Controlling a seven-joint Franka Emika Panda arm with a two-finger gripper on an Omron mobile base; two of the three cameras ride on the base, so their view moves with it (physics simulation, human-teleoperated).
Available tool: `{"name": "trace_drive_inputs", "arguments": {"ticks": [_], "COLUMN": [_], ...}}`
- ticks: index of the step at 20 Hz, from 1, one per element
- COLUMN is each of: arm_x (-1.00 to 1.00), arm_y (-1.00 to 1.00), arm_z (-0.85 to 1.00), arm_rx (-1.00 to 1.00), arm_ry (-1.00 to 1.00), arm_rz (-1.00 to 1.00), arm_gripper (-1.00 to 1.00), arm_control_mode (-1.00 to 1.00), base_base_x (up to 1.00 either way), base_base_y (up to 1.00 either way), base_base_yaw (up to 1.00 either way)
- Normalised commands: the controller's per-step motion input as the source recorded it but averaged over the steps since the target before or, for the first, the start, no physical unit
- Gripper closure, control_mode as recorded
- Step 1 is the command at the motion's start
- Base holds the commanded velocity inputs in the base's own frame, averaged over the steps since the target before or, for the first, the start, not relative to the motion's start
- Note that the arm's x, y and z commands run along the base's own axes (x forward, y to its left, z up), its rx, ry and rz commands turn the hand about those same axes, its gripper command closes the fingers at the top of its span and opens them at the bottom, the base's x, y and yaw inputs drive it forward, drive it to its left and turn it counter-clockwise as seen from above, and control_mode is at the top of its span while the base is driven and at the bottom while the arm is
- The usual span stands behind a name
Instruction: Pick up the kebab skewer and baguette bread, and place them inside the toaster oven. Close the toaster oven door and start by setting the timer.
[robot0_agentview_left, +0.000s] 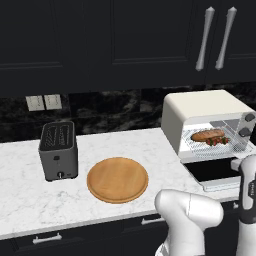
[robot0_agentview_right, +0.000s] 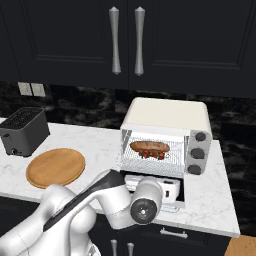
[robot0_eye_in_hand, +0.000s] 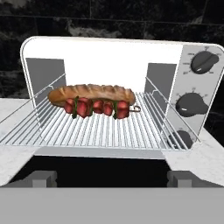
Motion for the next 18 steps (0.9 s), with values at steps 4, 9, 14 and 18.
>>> {"name": "trace_drive_inputs", "arguments": {"ticks": [4,9,14,18], "arm_x": [0.16,0.12,0.03,0.03], "arm_y": [0.0,0.0,0.0,0.0], "arm_z": [-0.01,-0.06,-0.09,-0.12], "arm_rx": [0.03,0.1,0.02,0.0], "arm_ry": [0.0,0.0,0.0,0.0], "arm_rz": [-0.01,0.0,0.0,0.0], "arm_gripper": [-1.0,-1.0,-1.0,-1.0], "arm_control_mode": [-1.0,-1.0,-1.0,-1.0], "base_base_x": [0.0,0.0,0.0,0.0], "base_base_y": [0.0,0.0,0.0,0.0], "base_base_yaw": [0.0,0.0,0.0,0.0]}}
